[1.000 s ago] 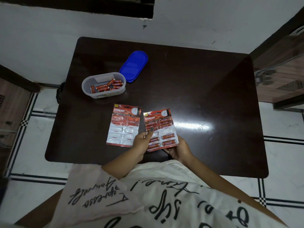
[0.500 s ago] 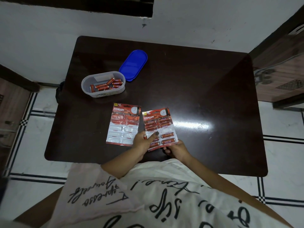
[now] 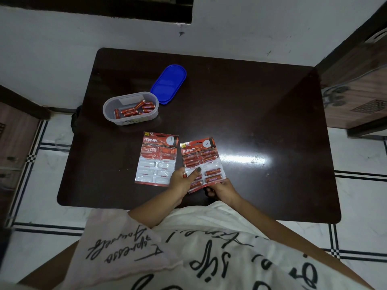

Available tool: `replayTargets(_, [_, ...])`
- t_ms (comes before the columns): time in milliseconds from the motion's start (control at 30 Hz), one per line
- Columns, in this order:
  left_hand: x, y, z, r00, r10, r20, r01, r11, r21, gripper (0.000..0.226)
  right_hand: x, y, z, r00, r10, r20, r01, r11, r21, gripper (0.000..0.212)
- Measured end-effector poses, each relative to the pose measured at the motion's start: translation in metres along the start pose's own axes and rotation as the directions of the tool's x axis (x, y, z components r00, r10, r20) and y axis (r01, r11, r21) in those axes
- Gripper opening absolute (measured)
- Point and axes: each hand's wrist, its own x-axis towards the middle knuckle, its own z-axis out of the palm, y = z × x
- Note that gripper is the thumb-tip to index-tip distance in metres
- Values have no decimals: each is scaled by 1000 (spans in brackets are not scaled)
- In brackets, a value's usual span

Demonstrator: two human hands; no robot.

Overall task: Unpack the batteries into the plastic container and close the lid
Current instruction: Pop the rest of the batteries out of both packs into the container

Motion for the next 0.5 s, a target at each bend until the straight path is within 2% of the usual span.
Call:
replayTargets(167, [2,-2,0,1000,15,4,-15,999,37,37,-1,1,1,998,-52,-19,50,996,-80,17])
replayTargets(333, [0,-1,4,999,29,-19,-28,999,31,29,-6,4,10,981,-183,-60,180,982,-49,17])
replayTargets(500, [-2,4,5,998,16,-56,-15,1000,19,31,-5,6,6,981,-111,-161,128,987,94,17])
